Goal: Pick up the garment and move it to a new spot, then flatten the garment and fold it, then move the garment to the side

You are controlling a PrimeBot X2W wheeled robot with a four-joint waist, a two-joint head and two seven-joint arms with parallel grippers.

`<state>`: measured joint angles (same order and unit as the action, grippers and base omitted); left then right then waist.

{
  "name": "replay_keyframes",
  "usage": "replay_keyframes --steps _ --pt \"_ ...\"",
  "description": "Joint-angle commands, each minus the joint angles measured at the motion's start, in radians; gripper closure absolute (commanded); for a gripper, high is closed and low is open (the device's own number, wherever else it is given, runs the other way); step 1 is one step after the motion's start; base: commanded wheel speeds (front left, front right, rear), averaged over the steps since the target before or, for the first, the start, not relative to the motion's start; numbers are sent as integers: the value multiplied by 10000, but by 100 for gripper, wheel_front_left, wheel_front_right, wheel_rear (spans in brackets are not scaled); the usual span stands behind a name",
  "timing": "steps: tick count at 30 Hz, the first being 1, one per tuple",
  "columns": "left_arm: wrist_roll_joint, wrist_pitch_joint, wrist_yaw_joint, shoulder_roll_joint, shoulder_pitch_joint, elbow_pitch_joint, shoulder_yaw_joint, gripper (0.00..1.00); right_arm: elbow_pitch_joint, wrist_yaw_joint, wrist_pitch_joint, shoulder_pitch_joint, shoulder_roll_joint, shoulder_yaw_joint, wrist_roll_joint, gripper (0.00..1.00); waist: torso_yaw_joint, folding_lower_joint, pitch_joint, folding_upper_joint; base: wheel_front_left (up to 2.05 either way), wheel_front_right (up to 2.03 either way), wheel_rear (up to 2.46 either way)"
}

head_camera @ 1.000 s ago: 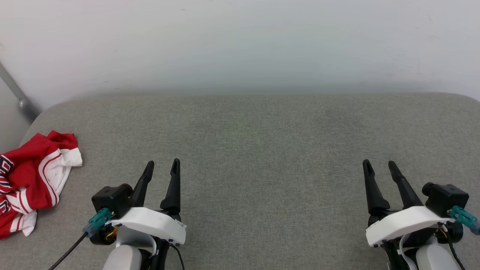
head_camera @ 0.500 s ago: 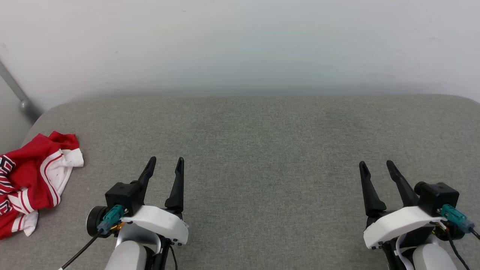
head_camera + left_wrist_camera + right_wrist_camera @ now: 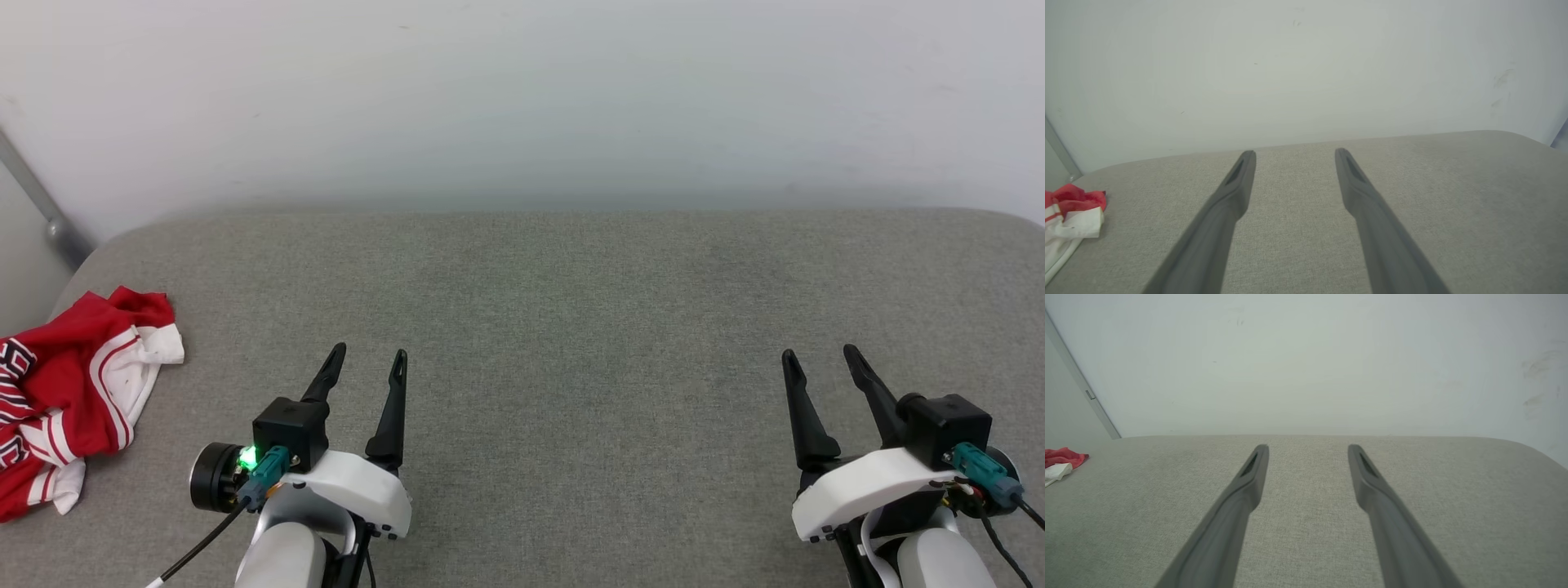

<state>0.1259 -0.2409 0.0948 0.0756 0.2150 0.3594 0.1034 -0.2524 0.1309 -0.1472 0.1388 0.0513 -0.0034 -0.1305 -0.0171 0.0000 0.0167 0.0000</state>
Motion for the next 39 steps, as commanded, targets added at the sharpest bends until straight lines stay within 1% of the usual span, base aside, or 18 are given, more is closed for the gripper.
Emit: replay_keyframes --steps 1,10,23,34,39 --pt "-141 -71 -59 -1 160 30 10 0 29 -3 -57 108 -15 -6 188 0 1 0 3 0 0 0 0" --pt "-536 -220 -103 -51 185 275 -86 0 -84 -3 -216 130 -18 15 380 0 -34 0 14 0 0 0 0" --pt "-92 -246 85 -150 240 485 -308 0 -403 -3 -388 243 -19 -55 -37 0 -74 0 -15 0 0 0 0" --pt "-294 -246 32 -179 290 573 -320 0 -446 -3 -335 208 -19 -69 115 0 -167 0 -9 0 0 0 0" --pt "-412 -246 18 -154 347 597 -354 0 -357 -3 -295 174 -19 -67 240 0 -378 0 -17 0 0 0 0"
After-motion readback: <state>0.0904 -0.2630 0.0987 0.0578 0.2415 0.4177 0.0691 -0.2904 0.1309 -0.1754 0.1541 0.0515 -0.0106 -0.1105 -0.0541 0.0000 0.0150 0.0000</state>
